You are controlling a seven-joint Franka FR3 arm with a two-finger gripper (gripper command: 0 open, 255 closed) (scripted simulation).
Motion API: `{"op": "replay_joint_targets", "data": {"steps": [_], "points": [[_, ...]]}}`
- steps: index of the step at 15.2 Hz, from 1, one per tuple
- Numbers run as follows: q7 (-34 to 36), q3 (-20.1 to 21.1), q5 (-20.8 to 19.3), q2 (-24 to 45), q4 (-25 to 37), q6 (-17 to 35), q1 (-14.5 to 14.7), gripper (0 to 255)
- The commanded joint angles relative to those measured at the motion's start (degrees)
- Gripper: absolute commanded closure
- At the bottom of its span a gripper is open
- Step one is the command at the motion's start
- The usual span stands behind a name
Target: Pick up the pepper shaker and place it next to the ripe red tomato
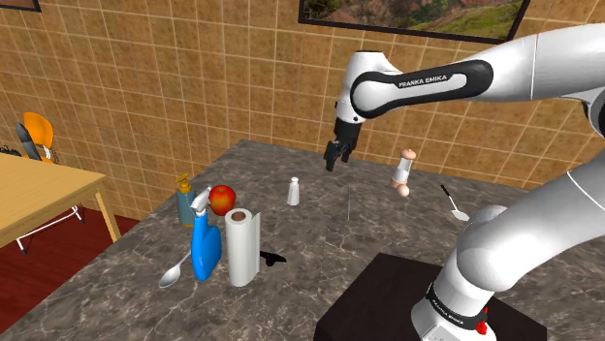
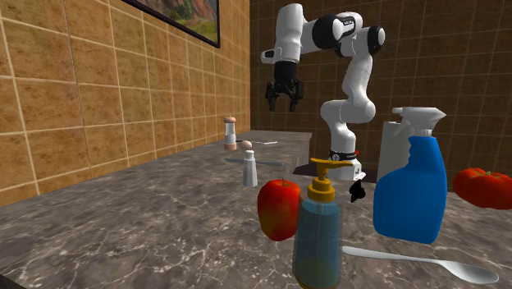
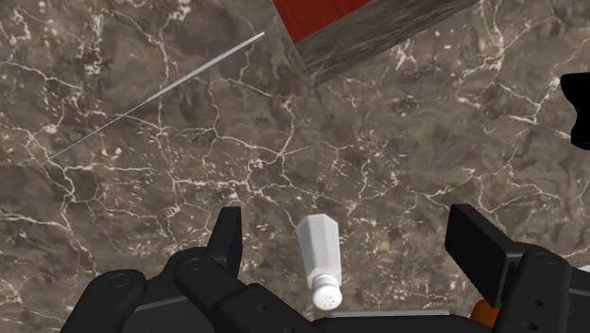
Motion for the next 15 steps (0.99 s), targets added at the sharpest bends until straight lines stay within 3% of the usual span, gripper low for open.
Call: {"op": "replay_joint_targets", "data": {"steps": [1, 13, 15], "points": [[-1.1, -0.4, 0.5, 4.4, 1.3, 3.1, 0.3, 0], [-8.2, -1.1, 5.0, 31.6, 17.3, 13.7, 1.5, 0], [-8.4, -1.0, 5.2, 32.8, 17.7, 14.6, 1.4, 0]]}}
